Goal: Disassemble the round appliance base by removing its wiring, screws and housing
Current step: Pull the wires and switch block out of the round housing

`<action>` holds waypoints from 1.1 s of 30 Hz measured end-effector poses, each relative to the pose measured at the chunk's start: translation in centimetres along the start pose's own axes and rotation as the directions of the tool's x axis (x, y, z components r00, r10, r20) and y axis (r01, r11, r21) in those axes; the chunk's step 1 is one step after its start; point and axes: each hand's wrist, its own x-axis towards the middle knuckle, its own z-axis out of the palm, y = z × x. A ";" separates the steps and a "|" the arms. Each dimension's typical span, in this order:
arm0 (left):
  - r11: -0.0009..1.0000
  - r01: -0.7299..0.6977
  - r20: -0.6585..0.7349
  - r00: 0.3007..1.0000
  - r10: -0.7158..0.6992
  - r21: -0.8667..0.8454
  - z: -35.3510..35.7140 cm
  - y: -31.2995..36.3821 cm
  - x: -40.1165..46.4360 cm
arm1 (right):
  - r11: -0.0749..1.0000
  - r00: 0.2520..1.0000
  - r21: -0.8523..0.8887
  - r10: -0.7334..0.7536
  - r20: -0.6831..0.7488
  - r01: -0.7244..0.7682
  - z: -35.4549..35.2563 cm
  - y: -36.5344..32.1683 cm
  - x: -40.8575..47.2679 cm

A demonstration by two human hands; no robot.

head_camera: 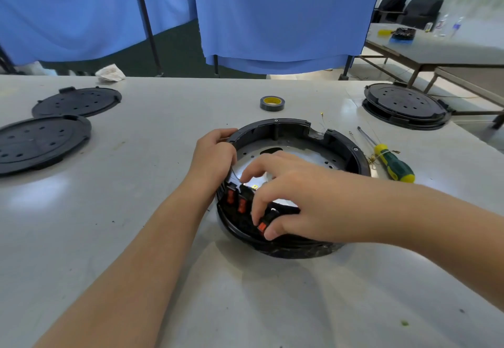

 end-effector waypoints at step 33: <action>0.997 0.017 -0.052 0.998 -0.021 -0.078 -0.5 -0.7 0.5 | 0.704 0.585 0.354 0.709 -0.393 -0.616 2.0 16.8 -4.4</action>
